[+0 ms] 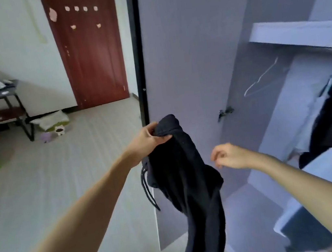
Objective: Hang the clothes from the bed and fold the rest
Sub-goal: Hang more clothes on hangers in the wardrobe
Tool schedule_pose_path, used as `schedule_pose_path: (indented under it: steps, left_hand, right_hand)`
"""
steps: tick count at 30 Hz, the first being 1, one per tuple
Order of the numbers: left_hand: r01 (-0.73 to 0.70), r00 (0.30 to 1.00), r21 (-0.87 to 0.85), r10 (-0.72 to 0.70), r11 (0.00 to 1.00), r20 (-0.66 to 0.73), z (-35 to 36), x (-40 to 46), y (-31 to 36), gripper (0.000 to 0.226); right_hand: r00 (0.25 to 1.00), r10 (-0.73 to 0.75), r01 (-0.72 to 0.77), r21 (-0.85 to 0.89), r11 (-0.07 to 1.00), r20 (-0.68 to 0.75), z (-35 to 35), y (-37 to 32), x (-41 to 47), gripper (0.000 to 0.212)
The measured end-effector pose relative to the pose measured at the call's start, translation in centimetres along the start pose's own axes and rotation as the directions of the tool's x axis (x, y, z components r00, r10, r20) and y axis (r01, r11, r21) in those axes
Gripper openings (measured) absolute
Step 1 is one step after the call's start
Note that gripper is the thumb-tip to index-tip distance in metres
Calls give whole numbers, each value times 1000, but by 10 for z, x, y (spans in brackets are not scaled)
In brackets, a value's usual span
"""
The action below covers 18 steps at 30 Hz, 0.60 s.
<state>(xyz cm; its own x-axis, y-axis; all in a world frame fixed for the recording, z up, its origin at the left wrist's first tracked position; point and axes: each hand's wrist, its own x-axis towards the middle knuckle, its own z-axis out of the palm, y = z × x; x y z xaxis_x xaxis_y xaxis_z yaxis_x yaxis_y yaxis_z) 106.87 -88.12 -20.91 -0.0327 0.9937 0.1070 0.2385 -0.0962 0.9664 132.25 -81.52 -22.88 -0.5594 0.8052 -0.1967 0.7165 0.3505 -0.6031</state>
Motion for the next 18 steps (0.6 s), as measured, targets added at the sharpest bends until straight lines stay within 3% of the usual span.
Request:
schedule_pose_path:
  steps: [2, 4, 8, 12, 15, 18]
  left_hand:
    - [-127, 984, 252, 89, 959, 156, 31, 18, 15, 24]
    - [-257, 951, 404, 156, 878, 267, 63, 38, 24, 23]
    - [-377, 916, 458, 252, 805, 312, 98, 68, 36, 43]
    - [-438, 887, 437, 301, 785, 349, 113, 103, 49, 51]
    - [-451, 881, 437, 311, 778, 355, 122, 132, 58, 53]
    - [-455, 871, 334, 333, 826, 361, 133, 160, 62, 46]
  right_hand:
    - [992, 10, 2, 100, 995, -125, -13, 11, -7, 26]
    - [980, -5, 57, 255, 965, -200, -32, 15, -17, 38]
    - [985, -32, 123, 562, 818, -170, -54, 12, -28, 39]
    - [935, 32, 151, 475, 867, -354, -69, 11, -24, 29]
    - [838, 92, 157, 399, 903, -538, -82, 15, -7, 19]
    - [705, 173, 169, 400, 901, -688, -99, 21, 6, 16]
